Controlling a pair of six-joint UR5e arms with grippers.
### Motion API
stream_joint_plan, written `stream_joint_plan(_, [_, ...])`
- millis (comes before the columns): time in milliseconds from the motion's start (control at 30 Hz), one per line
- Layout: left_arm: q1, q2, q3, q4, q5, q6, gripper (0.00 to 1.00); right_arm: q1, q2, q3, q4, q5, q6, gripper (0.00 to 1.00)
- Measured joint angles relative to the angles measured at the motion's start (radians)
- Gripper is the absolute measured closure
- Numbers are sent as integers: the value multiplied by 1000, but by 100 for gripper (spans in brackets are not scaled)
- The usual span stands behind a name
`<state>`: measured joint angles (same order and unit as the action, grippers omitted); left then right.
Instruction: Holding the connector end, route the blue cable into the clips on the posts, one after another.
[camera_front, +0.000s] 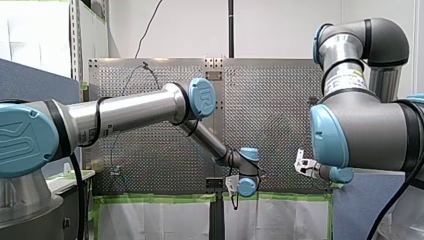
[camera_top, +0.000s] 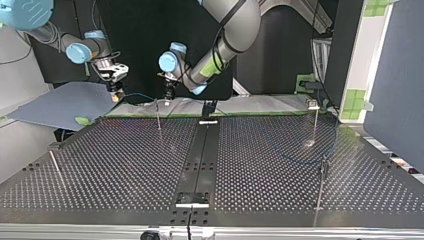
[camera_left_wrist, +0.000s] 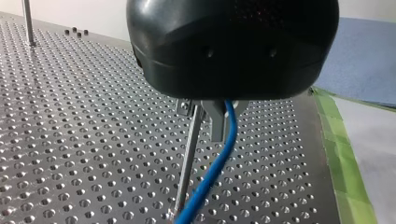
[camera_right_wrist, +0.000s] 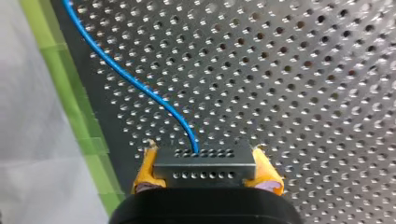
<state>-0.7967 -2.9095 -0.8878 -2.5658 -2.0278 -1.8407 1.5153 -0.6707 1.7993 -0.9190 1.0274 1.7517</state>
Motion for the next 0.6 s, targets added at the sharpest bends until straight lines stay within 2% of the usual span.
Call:
stream_joint_plan(167, [8, 0, 0, 0, 18, 0, 100, 4, 33, -12, 12, 0, -20, 100])
stream_joint_plan(600, [19, -1, 2, 2, 79, -1, 100, 0, 41, -42, 17, 2, -13, 100])
